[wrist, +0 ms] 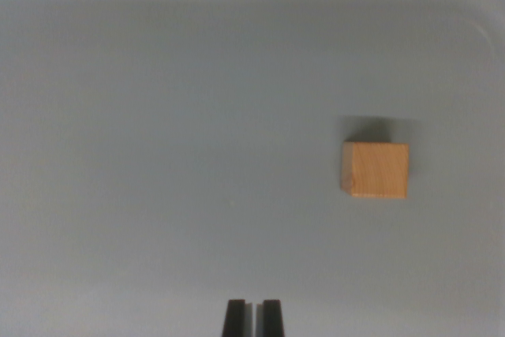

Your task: Push wooden cube

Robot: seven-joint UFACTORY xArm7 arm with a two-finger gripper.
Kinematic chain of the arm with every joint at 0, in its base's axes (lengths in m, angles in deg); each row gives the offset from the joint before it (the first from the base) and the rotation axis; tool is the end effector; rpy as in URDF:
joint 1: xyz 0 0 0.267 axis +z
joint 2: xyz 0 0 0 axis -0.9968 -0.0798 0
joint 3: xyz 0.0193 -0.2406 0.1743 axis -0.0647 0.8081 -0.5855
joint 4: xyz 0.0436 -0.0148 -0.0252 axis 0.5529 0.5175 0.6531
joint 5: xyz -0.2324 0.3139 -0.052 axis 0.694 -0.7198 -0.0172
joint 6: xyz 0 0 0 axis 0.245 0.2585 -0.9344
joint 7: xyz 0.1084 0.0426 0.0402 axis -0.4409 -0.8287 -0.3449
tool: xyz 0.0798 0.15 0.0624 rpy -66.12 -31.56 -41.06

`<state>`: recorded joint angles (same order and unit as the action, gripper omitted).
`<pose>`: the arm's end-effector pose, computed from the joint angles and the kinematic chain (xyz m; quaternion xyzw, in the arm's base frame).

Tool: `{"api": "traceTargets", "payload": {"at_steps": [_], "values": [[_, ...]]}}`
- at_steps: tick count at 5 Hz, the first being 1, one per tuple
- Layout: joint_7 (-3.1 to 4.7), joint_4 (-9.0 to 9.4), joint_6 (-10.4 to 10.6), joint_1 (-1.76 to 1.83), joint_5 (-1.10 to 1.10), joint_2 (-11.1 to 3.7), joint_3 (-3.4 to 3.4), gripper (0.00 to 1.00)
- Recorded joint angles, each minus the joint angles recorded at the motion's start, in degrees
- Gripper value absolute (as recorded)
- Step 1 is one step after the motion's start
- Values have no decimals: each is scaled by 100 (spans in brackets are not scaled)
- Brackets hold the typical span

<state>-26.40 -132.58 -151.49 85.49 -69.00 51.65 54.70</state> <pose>0.5324 -0.0137 0.2798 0.9999 0.0113 -0.0055 0.0093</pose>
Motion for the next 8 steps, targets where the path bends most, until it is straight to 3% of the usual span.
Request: {"api": "traceTargets", "payload": {"at_steps": [1, 2, 3, 4, 5, 6, 7, 8], "values": [[59, 164, 226, -30, -12, -56, 36, 0], [59, 164, 226, -30, -12, -56, 36, 0], [120, 331, 456, -61, -25, -113, 73, 0], [120, 331, 456, -61, -25, -113, 73, 0], [186, 517, 711, -95, -39, -175, 114, 0], [186, 517, 711, -95, -39, -175, 114, 0], [254, 704, 970, -130, -53, -239, 156, 0], [254, 704, 970, -130, -53, -239, 156, 0]]}}
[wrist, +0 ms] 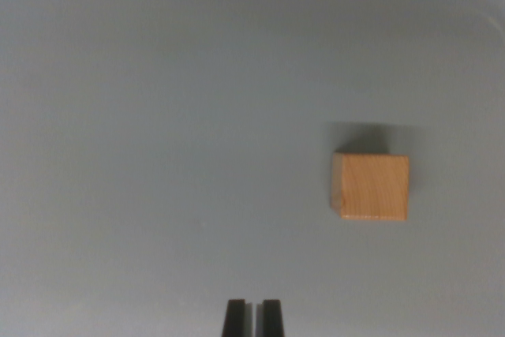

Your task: Push wooden cube

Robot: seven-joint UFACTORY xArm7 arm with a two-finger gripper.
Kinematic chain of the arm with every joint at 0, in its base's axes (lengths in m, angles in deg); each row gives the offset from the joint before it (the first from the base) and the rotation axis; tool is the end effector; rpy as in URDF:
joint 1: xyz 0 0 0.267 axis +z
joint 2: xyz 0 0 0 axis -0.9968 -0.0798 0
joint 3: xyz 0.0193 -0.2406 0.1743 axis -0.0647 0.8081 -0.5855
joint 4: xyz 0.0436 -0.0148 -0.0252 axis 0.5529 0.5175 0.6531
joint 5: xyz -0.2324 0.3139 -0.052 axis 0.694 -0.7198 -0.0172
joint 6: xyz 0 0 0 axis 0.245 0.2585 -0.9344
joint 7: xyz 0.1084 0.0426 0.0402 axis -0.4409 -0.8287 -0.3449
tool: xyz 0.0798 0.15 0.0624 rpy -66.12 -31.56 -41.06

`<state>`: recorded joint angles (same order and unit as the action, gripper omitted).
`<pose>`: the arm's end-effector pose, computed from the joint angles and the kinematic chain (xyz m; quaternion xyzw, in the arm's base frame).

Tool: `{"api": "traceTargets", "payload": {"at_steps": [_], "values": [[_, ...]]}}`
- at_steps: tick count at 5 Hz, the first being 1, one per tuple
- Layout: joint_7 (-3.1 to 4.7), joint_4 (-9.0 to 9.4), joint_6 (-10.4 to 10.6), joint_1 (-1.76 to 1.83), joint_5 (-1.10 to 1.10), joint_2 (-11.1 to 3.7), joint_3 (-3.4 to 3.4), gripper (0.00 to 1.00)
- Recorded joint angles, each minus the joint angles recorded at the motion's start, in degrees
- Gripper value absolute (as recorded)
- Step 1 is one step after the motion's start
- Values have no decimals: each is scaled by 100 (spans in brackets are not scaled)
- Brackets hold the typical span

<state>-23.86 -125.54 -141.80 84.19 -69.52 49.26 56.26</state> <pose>0.5388 -0.0383 0.2126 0.9999 0.0084 -0.0034 0.0061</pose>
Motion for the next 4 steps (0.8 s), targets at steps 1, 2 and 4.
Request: {"api": "traceTargets", "payload": {"at_steps": [1, 2, 4], "values": [[69, 192, 265, -35, -14, -65, 43, 0], [69, 192, 265, -35, -14, -65, 43, 0], [140, 388, 534, -72, -29, -132, 86, 0]]}}
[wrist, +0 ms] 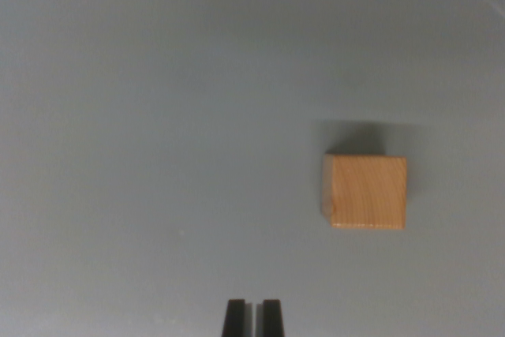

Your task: Push wooden cube

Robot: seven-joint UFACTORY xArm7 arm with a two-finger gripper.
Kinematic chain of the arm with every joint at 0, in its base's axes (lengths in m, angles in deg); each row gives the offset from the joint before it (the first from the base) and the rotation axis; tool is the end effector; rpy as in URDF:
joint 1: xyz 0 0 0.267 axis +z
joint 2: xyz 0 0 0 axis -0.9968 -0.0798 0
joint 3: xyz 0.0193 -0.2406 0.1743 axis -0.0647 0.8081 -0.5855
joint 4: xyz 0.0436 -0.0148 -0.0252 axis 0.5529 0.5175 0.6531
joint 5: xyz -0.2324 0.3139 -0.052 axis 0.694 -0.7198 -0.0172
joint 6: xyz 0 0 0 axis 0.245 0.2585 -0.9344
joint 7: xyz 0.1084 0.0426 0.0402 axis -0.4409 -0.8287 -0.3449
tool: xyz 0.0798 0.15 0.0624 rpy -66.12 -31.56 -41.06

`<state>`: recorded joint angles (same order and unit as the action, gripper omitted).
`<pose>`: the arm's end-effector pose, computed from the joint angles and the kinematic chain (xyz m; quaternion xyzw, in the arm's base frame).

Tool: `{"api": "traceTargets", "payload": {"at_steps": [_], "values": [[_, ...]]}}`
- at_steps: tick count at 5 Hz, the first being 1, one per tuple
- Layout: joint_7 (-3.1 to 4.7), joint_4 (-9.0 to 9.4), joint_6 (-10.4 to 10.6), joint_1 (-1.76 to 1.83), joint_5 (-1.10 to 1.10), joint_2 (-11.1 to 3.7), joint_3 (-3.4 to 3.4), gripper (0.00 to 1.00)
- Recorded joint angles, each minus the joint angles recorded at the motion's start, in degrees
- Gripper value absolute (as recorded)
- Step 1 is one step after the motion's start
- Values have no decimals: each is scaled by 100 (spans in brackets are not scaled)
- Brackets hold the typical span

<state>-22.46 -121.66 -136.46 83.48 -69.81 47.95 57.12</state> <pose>0.5373 -0.0521 0.1762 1.0000 0.0063 -0.0021 0.0050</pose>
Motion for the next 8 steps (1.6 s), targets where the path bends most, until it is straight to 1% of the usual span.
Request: {"api": "traceTargets", "payload": {"at_steps": [1, 2, 3, 4, 5, 6, 7, 8], "values": [[71, 197, 271, -36, -15, -67, 44, 0], [71, 197, 271, -36, -15, -67, 44, 0], [142, 394, 542, -73, -29, -134, 87, 0], [142, 394, 542, -73, -29, -134, 87, 0], [212, 589, 811, -109, -44, -200, 130, 0], [212, 589, 811, -109, -44, -200, 130, 0], [278, 771, 1062, -142, -58, -262, 171, 0], [278, 771, 1062, -142, -58, -262, 171, 0]]}}
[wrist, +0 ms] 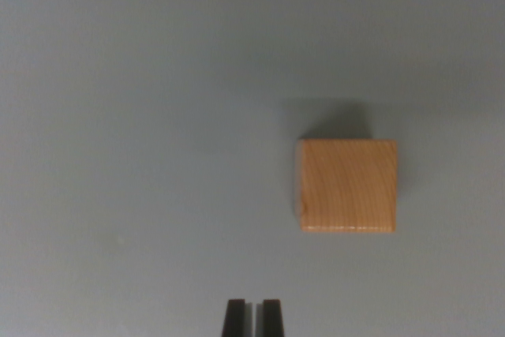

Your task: Push wooden cube

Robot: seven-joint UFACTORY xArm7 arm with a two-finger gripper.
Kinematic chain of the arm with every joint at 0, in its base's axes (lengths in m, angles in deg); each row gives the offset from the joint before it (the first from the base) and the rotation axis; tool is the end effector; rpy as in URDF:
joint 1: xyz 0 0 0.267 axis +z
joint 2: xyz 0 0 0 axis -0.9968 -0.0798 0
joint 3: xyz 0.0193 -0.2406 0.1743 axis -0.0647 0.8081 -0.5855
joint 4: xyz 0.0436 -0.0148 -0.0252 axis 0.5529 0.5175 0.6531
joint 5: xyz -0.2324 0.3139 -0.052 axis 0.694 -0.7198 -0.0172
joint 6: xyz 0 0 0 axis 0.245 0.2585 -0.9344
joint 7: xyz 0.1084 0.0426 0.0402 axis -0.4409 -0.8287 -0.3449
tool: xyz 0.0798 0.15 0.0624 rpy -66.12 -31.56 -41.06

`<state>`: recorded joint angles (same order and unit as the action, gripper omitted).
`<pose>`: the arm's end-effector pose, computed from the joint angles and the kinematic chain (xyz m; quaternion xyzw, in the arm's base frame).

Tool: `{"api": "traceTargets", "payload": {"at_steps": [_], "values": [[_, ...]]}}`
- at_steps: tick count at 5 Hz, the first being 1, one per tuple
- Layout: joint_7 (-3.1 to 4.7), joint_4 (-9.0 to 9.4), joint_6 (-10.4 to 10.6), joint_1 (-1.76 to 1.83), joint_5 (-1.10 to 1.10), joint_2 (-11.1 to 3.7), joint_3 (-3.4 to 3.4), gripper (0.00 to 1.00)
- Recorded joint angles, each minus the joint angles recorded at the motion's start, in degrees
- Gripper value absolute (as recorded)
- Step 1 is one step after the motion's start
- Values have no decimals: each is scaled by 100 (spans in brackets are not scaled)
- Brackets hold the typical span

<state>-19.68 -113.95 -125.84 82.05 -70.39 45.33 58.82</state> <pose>0.5239 -0.0792 0.1061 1.0000 0.0009 0.0005 0.0047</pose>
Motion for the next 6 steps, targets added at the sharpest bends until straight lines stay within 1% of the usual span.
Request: {"api": "traceTargets", "payload": {"at_steps": [1, 2, 3, 4, 5, 6], "values": [[67, 187, 257, -34, -14, -63, 41, 0], [67, 187, 257, -34, -14, -63, 41, 0], [133, 370, 509, -68, -28, -126, 82, 0], [133, 370, 509, -68, -28, -126, 82, 0], [195, 542, 746, -100, -40, -184, 120, 0], [195, 542, 746, -100, -40, -184, 120, 0]]}}
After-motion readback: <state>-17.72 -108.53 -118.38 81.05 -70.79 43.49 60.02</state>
